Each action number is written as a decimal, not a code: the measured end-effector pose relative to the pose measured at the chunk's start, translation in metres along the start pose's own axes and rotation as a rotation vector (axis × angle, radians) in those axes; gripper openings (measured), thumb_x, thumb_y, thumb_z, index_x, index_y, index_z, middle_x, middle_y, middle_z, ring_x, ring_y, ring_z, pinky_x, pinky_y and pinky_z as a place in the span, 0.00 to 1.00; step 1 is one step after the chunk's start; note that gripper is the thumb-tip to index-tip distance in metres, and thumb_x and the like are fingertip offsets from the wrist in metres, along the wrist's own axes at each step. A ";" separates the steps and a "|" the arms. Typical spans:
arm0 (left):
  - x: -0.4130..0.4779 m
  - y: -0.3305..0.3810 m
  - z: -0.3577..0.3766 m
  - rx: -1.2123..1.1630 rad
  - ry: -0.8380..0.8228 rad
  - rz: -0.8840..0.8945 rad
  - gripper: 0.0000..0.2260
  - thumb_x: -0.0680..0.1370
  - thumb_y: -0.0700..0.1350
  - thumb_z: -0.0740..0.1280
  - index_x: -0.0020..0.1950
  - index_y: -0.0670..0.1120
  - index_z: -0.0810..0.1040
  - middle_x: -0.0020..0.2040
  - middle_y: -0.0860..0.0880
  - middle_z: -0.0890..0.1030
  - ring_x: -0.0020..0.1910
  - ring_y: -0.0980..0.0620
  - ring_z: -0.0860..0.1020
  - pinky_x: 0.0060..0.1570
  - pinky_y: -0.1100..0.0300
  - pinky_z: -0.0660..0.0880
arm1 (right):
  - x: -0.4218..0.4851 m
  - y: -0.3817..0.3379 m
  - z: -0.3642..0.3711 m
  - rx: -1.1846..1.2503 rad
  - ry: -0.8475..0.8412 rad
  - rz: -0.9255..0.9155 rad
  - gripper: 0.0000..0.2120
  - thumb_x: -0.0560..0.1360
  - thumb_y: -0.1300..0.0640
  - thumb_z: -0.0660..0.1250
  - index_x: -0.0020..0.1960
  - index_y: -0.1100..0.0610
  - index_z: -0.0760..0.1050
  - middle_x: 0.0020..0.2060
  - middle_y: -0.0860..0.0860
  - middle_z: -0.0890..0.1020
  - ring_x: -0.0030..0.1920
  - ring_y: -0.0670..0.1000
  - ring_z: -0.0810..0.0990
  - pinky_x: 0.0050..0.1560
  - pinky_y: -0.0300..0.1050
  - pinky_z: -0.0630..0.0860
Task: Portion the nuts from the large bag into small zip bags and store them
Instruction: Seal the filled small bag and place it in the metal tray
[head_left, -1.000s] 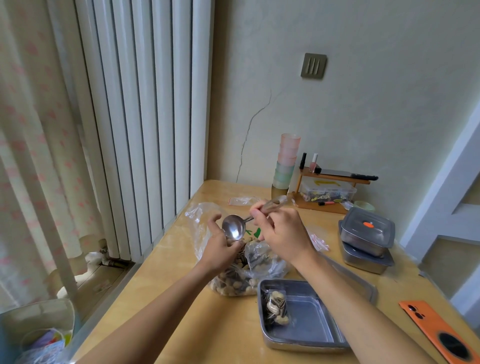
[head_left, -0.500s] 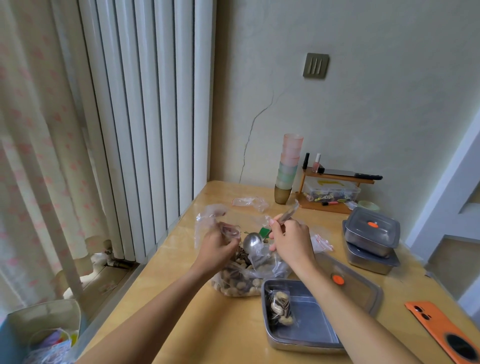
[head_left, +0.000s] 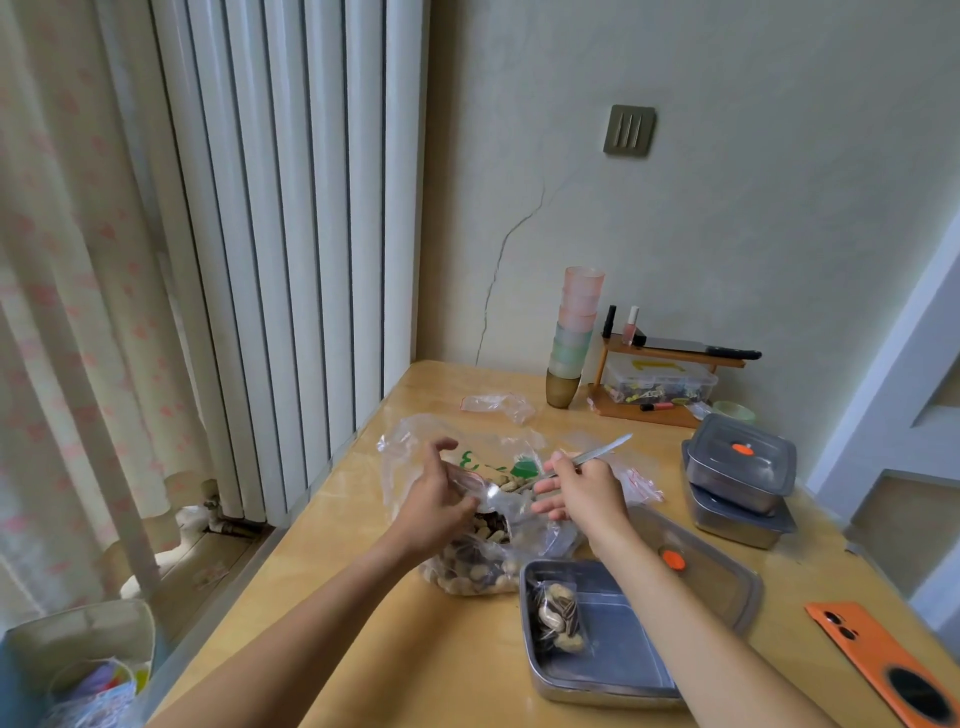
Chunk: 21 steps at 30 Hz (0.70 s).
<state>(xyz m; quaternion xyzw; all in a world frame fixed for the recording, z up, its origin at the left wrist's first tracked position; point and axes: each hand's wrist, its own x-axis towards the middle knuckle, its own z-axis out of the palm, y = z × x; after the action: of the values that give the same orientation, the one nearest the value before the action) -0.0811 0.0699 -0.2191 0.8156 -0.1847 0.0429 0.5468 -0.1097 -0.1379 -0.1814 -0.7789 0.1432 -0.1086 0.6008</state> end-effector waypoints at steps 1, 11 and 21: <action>0.000 0.002 -0.001 -0.012 0.066 -0.006 0.26 0.79 0.39 0.69 0.70 0.51 0.58 0.51 0.47 0.81 0.49 0.50 0.81 0.50 0.58 0.80 | -0.001 -0.001 -0.001 -0.041 0.030 -0.044 0.15 0.86 0.53 0.60 0.52 0.61 0.80 0.39 0.55 0.87 0.32 0.54 0.86 0.31 0.43 0.80; 0.014 0.013 -0.008 0.185 0.376 0.041 0.07 0.80 0.36 0.63 0.55 0.42 0.77 0.45 0.45 0.83 0.37 0.46 0.81 0.41 0.51 0.80 | -0.017 -0.026 0.022 -0.611 -0.077 -0.672 0.15 0.85 0.52 0.60 0.42 0.51 0.77 0.29 0.46 0.77 0.31 0.49 0.79 0.38 0.49 0.79; 0.013 0.008 -0.006 0.272 0.265 -0.004 0.20 0.79 0.39 0.65 0.70 0.34 0.71 0.52 0.47 0.81 0.50 0.48 0.79 0.53 0.54 0.77 | -0.012 -0.025 0.025 -0.525 0.016 -0.440 0.17 0.86 0.51 0.60 0.46 0.59 0.81 0.35 0.52 0.83 0.33 0.51 0.83 0.40 0.52 0.83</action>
<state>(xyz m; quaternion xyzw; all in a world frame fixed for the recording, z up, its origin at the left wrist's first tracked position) -0.0713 0.0690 -0.2064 0.8696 -0.1020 0.1732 0.4510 -0.1099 -0.1056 -0.1640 -0.9183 -0.0005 -0.2013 0.3409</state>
